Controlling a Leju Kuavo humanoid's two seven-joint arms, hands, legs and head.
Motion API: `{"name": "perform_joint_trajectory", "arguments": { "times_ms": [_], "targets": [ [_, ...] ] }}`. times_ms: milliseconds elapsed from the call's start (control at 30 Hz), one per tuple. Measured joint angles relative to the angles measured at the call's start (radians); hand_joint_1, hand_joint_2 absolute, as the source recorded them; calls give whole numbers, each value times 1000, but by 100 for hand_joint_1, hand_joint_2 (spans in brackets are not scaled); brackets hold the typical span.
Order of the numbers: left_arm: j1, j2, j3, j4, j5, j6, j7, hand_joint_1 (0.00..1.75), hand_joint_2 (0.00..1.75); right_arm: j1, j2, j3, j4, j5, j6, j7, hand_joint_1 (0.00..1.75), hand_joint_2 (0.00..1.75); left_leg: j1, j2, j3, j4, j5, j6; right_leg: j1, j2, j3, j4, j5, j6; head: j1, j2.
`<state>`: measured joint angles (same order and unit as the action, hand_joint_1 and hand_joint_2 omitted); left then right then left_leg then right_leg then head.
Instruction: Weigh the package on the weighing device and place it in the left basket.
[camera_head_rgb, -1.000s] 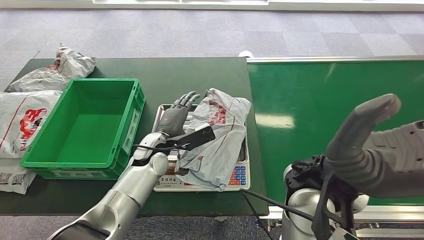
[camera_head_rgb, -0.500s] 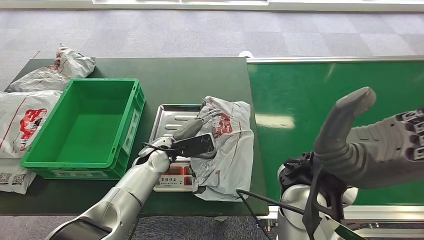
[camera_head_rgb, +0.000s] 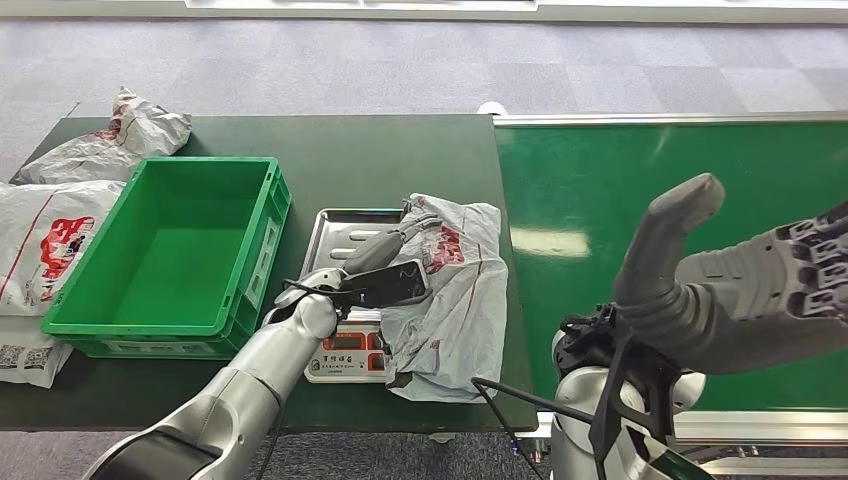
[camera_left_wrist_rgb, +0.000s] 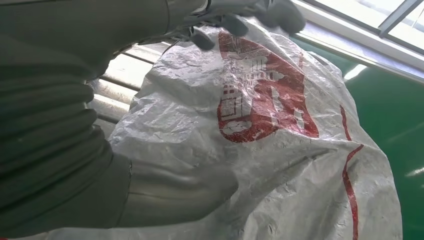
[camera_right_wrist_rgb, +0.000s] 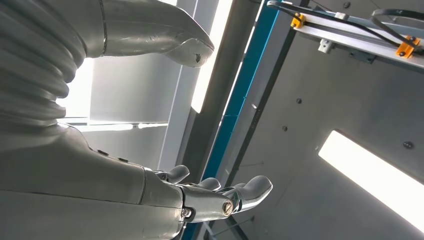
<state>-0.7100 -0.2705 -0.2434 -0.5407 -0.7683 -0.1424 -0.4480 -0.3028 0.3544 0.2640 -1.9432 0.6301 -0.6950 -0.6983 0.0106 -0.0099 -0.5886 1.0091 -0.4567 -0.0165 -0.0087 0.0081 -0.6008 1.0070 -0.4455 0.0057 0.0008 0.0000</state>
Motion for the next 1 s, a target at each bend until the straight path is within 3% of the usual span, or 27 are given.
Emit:
{"name": "perform_joint_trajectory", "arguments": {
  "times_ms": [633, 700, 767, 833, 1000],
  "targets": [
    [-12, 2, -7, 60, -40, 10, 32, 175, 175, 1, 0, 0, -11, -12, 0, 0, 0, 175, 0, 0, 0, 0, 0, 0, 0, 0, 0, 0, 0, 0, 0, 0],
    [-12, 3, -7, 66, -41, 18, 35, 143, 175, 1, 0, 0, -14, -11, 0, 0, 0, 175, 0, 0, 0, 0, 0, 0, 0, 0, 0, 0, 0, 0, 0, 0],
    [-12, 5, -7, 71, -42, 31, 39, 56, 175, 1, 0, 0, -15, -9, 0, 0, 0, 175, 0, 0, 0, 0, 0, 0, 0, 0, 0, 0, 0, 0, 0, 0],
    [-12, 6, -7, 73, -42, 49, 46, 0, 175, 1, 0, 0, -15, -7, 0, 0, 0, 175, 0, 0, 0, 0, 0, 0, 0, 0, 0, 0, 0, 0, 0, 0],
    [-14, 8, -7, 77, -38, 74, 54, 0, 175, 1, 0, 0, -15, -2, 0, 0, 0, 175, 0, 0, 0, 0, 0, 0, 0, 0, 0, 0, 0, 0, 0, 0]
  ]
}}
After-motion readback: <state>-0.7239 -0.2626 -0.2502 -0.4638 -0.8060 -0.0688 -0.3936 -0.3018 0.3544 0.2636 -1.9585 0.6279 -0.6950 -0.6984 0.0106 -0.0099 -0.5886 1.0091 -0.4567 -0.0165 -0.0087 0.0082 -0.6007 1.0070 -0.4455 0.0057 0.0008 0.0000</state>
